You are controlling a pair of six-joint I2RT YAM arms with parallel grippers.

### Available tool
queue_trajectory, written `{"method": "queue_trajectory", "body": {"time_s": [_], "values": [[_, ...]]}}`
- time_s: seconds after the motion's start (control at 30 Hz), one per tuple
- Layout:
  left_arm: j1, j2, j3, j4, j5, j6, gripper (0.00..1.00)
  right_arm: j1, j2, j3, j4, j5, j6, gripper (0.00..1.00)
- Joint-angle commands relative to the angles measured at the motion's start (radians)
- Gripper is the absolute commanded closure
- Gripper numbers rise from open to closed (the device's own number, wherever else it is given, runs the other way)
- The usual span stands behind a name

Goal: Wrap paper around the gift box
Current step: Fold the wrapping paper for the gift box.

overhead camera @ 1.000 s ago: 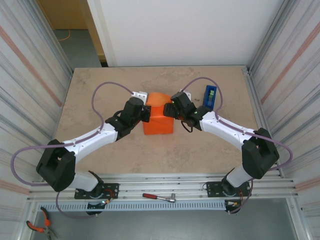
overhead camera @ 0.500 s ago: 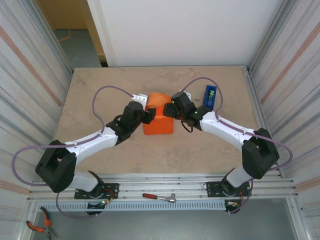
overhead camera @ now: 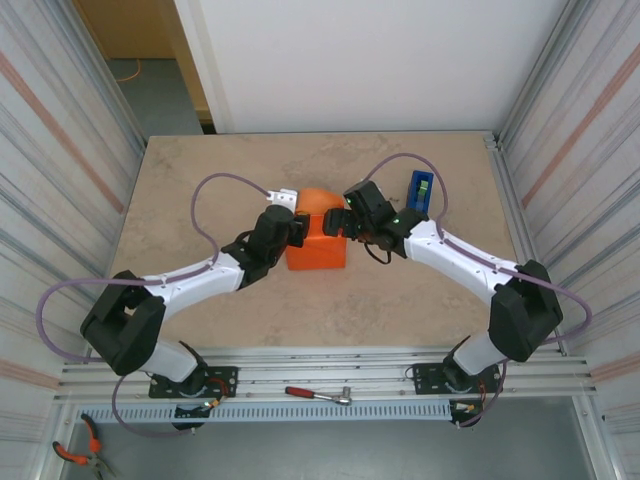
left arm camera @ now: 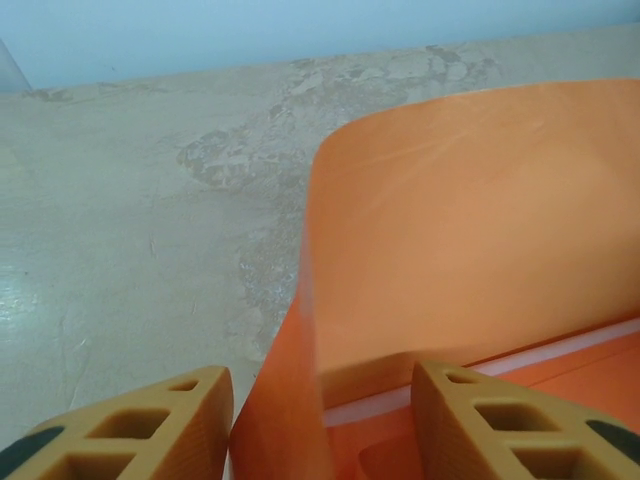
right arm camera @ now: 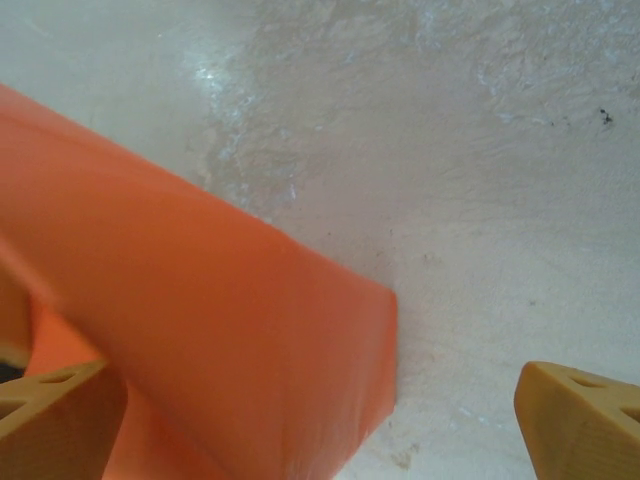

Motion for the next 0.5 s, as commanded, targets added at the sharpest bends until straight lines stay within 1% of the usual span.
{"method": "queue_trajectory", "body": {"time_s": [0.0, 0.2, 0.37, 0.47], "values": [[-0.003, 0.01, -0.004, -0.035, -0.064, -0.004, 0.51, 0.005, -0.052, 0.079, -0.094, 0.01, 0.019, 0.0], [-0.019, 0.018, -0.004, -0.043, -0.105, 0.003, 0.57, 0.032, -0.069, 0.178, -0.188, 0.108, 0.127, 0.01], [-0.046, 0.043, -0.01, -0.01, -0.141, 0.028, 0.61, 0.069, -0.075, 0.288, -0.262, 0.2, 0.202, 0.01], [-0.055, 0.065, -0.009, 0.014, -0.149, 0.042, 0.61, 0.081, -0.096, 0.319, -0.253, 0.209, 0.217, 0.01]]}}
